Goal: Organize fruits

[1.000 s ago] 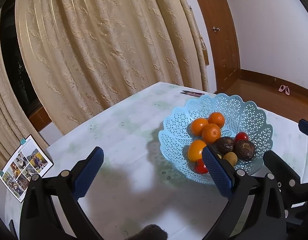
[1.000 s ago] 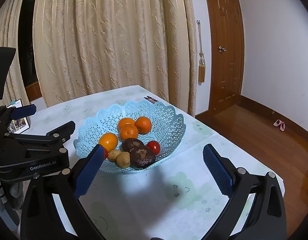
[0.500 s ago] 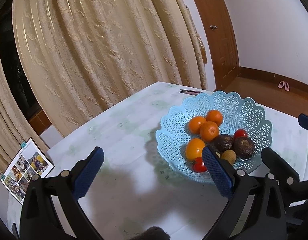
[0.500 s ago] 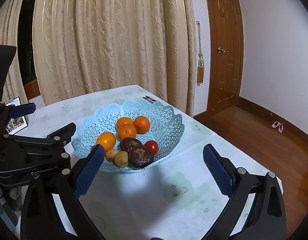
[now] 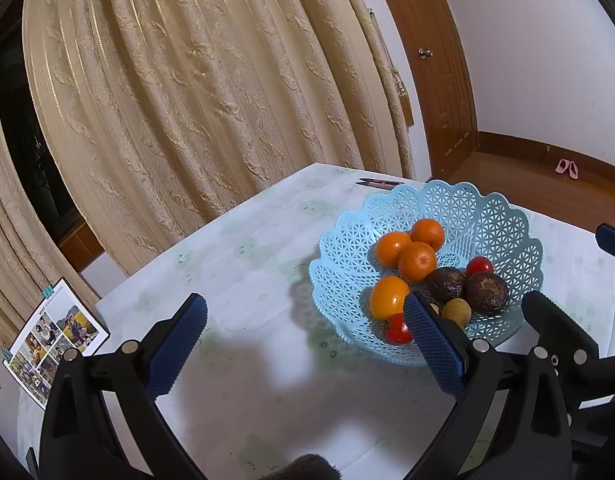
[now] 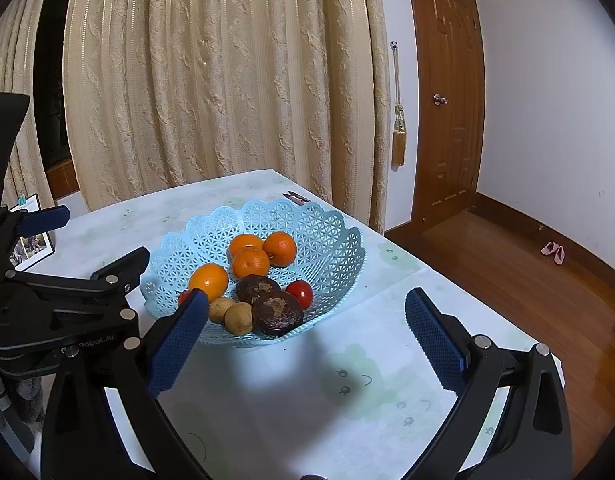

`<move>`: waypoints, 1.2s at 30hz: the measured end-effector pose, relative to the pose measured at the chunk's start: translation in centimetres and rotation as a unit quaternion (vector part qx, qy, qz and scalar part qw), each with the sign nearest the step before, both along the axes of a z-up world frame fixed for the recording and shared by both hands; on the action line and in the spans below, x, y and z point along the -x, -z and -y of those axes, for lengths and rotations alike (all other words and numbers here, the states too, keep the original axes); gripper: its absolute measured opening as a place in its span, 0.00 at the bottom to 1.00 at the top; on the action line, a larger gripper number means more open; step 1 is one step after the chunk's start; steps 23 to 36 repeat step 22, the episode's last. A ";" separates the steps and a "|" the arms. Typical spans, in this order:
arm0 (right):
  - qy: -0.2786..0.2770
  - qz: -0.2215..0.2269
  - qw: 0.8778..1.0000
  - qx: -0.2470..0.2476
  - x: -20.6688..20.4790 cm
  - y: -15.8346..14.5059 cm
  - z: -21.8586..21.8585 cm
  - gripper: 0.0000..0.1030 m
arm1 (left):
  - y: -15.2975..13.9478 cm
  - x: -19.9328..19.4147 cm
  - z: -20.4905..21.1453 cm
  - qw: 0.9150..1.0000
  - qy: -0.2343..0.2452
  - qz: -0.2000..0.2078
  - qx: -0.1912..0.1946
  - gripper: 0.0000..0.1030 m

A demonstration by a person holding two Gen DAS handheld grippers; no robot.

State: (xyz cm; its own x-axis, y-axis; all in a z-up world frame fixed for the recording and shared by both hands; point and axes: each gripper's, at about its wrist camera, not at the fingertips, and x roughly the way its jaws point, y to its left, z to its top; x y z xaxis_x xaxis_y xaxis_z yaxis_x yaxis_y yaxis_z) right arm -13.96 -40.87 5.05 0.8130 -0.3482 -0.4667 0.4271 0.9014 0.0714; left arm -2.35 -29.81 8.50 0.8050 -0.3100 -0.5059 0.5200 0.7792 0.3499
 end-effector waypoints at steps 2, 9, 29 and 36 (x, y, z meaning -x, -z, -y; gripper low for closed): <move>0.000 0.000 1.000 0.000 0.0 0.0 0.1 0.97 | 0.0 0.0 0.0 1.000 -0.001 0.000 0.000 0.95; 0.003 -0.002 1.000 0.000 0.0 0.1 0.2 0.97 | 0.0 0.1 0.0 1.000 0.000 0.001 -0.001 0.95; -0.061 -0.025 0.997 -0.028 -1.0 0.6 -3.3 0.97 | 0.6 -2.3 -7.7 0.994 -0.082 -0.074 0.008 0.95; -0.061 -0.025 0.997 -0.028 -1.0 0.6 -3.3 0.97 | 0.6 -2.3 -7.7 0.994 -0.082 -0.074 0.008 0.95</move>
